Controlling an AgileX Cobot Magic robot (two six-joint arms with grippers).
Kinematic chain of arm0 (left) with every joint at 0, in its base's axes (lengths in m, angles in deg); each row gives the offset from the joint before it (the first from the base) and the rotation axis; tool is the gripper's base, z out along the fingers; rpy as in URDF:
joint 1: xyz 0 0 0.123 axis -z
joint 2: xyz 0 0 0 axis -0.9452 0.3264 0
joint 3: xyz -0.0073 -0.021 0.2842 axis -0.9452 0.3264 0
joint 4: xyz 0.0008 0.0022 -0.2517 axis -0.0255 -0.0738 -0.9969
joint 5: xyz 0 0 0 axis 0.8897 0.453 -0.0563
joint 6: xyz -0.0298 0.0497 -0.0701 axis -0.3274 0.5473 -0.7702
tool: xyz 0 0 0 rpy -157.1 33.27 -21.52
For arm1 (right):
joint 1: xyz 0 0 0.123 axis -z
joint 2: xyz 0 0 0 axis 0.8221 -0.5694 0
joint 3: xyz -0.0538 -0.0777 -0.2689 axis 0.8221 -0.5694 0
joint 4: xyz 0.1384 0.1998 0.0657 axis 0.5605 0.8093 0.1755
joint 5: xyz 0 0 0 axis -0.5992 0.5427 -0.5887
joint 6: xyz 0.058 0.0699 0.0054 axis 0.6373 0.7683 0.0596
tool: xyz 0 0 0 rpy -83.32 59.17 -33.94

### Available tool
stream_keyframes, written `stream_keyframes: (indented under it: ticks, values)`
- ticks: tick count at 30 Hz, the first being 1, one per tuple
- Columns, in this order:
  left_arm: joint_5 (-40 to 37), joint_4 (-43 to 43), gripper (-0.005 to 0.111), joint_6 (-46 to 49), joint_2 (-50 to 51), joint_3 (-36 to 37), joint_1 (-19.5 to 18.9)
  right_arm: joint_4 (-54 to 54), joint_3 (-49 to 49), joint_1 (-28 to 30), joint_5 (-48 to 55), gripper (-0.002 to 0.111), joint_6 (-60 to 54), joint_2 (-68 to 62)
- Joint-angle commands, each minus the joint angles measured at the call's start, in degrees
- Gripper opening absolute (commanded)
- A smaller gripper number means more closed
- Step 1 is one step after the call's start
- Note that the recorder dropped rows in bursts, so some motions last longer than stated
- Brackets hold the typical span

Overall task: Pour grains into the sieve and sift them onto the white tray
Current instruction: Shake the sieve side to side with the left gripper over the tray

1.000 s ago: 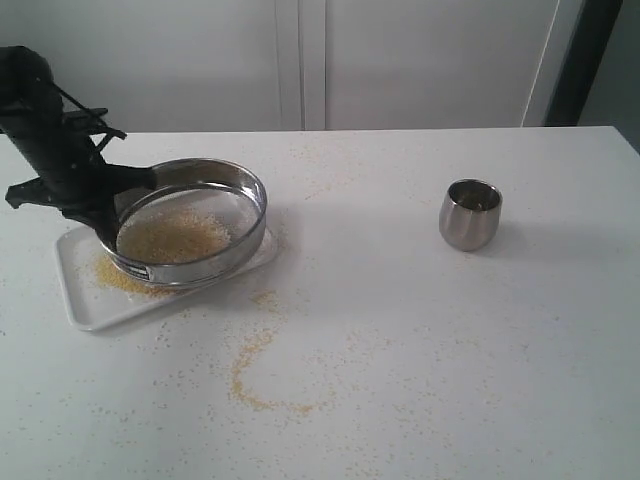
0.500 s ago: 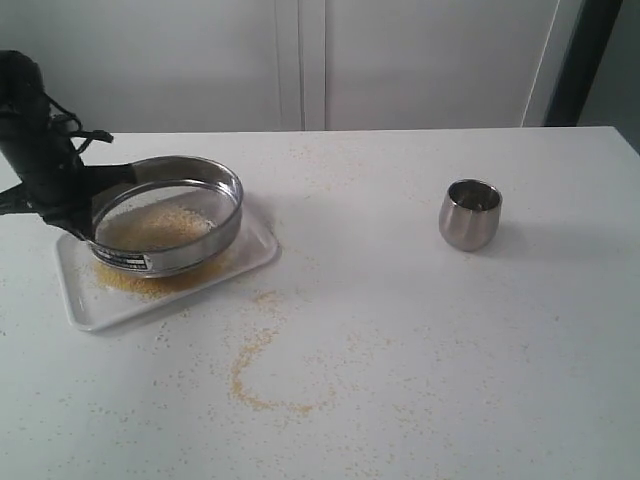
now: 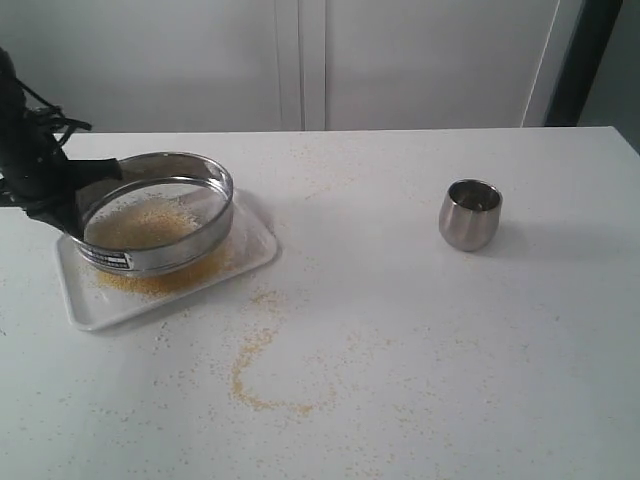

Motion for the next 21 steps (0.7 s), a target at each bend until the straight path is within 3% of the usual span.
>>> stream_keyframes:
  ticks: [1,3,6,10,12,15,18,21]
  values:
    - [-0.4,2.7,0.0,2.7,-2.2,-0.3,3.0,0.1,-0.2,0.4,-0.5,0.0,0.1,0.3]
    - [-2.4,8.9,0.0,-5.6,-1.8,-0.3,1.3,0.1,-0.2,0.4,-0.5,0.0,0.1,0.3]
    - [-3.8,7.3,0.0,-13.5,-1.1,-0.3,-1.0,0.1,-0.2,0.4,-0.5,0.0,0.1,0.3]
    - [0.0,-7.1,0.0,1.0,-1.4,-0.3,1.9,0.1,-0.2,0.4,-0.5,0.0,0.1,0.3]
    - [2.4,-7.5,0.0,9.0,-1.7,-0.3,3.4,0.1,-0.2,0.4,-0.5,0.0,0.1,0.3]
    - [1.5,-2.9,0.0,4.5,-1.4,-0.3,1.2,0.1,-0.2,0.4,-0.5,0.0,0.1,0.3]
    - [-1.8,-6.1,0.0,-1.9,-0.9,-0.2,-1.7,0.1,-0.2,0.4,-0.5,0.0,0.1,0.3]
    - [-1.8,-13.3,0.0,10.5,-1.6,-0.2,-0.3,0.1,-0.2,0.4,-0.5,0.0,0.1,0.3]
